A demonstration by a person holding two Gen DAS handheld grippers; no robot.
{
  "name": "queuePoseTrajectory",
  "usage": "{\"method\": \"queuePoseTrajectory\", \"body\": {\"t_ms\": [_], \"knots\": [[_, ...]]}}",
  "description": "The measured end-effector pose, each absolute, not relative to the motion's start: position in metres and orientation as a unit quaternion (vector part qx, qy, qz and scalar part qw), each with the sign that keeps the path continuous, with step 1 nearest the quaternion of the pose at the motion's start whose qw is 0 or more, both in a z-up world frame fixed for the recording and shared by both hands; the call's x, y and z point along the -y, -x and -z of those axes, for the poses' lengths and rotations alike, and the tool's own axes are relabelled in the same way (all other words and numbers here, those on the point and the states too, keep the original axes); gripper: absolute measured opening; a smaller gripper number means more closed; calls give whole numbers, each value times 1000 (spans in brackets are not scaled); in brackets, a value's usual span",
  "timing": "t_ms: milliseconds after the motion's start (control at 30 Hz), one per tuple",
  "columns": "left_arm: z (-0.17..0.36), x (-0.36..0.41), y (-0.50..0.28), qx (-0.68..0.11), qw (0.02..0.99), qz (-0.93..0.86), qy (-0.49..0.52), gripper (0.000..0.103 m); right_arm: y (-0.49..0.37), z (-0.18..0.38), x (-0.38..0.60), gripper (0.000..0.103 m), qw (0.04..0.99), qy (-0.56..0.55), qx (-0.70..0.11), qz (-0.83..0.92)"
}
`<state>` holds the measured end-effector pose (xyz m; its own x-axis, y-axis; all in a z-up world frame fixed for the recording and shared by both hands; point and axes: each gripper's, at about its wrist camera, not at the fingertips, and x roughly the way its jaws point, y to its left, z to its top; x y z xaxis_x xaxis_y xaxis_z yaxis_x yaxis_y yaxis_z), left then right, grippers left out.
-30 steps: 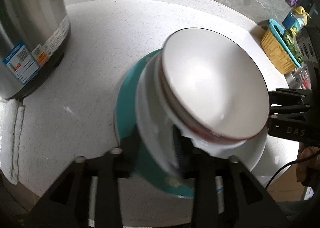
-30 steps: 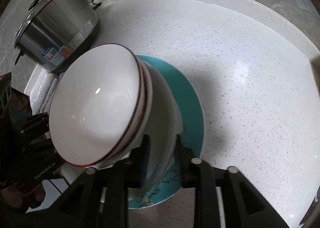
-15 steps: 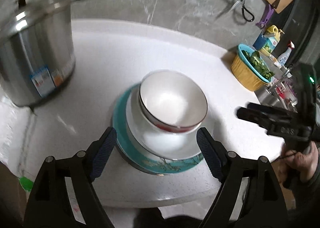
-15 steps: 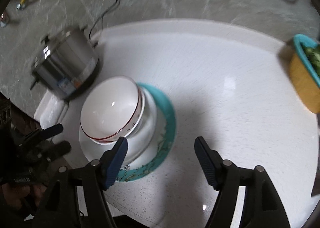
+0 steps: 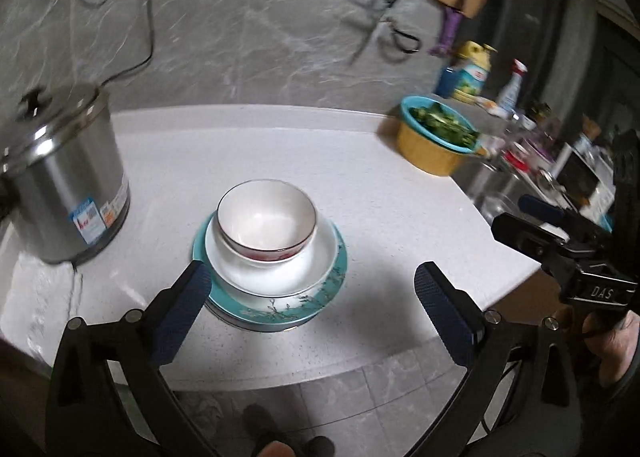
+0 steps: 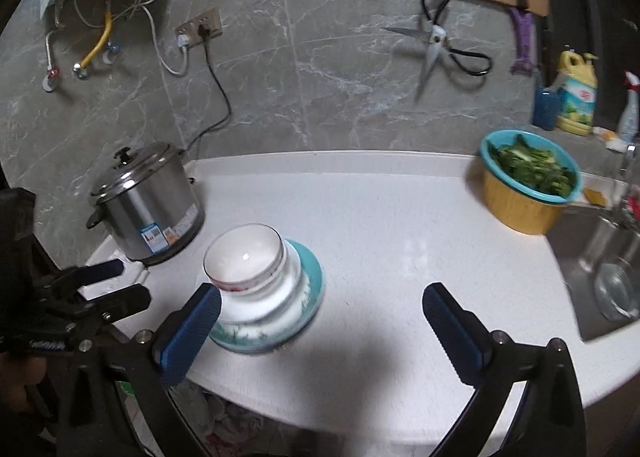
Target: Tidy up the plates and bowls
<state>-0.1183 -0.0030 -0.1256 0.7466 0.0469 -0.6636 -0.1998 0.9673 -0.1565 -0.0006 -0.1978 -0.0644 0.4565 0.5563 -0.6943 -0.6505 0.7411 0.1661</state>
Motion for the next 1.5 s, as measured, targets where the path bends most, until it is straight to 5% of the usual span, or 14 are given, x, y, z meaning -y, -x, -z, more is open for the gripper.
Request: {"method": "queuePoseTrajectory", "body": {"t_ms": [367,600,767,900,1100,1300,1500], "knots": [[75,-13,141,-340,937,-48,61,103,86,-46,213,103,954,37,-209,-211],[66,-80,147,-352,933,-14,77,103,83,-27,188,103,922,-105,-328,-177],[71,-126,141,-373,920,28,120,103,129,-51,147,103,979,-5,-199,-53],[77,-138,133,-390,912,67,107,102,100,-17,133,103,934,-81,-343,-62],[75,-150,128,-379,918,39,105,102,117,-25,123,103,962,-56,-263,-51],[89,-139,107,-397,914,-84,-15,103,86,17,108,103,907,-65,-405,-94],[97,-157,94,-412,907,-72,60,103,79,17,99,103,911,-42,-400,-96]]}}
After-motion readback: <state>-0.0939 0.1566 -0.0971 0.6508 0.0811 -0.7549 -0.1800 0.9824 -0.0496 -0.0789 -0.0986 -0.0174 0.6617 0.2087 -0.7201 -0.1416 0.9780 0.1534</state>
